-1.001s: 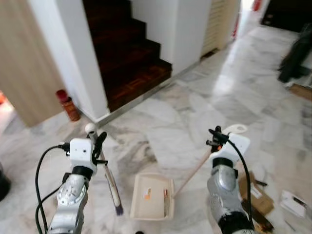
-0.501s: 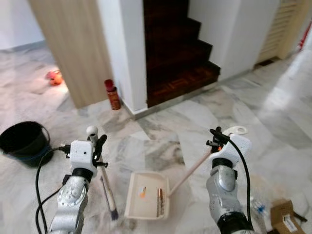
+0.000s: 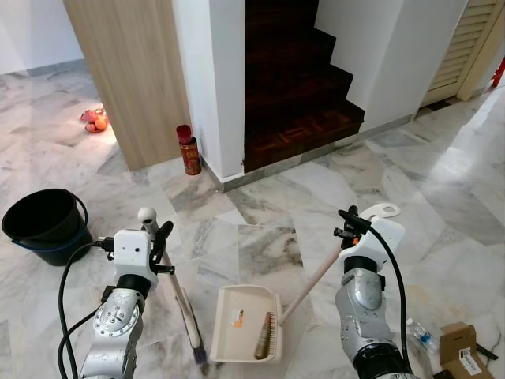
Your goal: Sweep floor
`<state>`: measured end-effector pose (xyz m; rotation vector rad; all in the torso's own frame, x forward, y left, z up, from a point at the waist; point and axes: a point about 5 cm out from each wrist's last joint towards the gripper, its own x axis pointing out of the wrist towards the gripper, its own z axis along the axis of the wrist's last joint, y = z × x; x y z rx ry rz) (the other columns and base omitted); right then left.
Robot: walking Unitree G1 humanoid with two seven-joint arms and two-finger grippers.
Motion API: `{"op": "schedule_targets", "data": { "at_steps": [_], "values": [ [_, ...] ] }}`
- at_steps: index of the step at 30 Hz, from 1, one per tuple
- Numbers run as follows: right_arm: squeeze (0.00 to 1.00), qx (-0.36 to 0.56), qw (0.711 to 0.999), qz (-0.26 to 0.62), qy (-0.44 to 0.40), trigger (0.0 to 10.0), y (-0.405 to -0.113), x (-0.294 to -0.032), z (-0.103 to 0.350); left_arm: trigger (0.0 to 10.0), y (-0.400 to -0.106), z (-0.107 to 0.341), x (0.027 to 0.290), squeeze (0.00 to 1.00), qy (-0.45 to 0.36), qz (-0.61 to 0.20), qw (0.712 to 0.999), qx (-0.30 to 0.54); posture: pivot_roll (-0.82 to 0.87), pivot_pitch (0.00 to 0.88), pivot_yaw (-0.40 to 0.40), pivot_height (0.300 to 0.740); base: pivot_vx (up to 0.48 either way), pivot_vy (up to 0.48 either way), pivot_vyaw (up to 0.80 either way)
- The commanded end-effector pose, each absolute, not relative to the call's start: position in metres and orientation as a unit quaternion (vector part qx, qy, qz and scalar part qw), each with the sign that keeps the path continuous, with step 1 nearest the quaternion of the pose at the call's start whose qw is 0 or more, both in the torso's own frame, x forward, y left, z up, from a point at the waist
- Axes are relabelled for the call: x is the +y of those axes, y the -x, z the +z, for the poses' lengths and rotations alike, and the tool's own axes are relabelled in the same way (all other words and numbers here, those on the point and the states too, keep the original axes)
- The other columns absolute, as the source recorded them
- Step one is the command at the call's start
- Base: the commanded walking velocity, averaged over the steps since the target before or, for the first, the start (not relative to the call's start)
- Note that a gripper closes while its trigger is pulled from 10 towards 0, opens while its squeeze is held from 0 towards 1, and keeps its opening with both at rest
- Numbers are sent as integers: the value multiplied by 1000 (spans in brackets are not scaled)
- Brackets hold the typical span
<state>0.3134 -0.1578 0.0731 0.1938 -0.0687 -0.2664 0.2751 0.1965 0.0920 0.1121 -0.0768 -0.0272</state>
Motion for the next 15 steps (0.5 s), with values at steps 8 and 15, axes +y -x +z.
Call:
{"op": "schedule_targets", "data": {
  "at_steps": [8,15],
  "values": [
    [0,-48,985,-123,-112,10000,-317,-153,81,10000,-277,106,200,0,-59,-7,996,-67,180,18,4,740,0,270,0],
    [0,-47,986,-121,-109,10000,-317,-152,81,10000,-277,107,200,0,-60,-8,996,-66,182,21,6,740,0,269,0]
  ]
}}
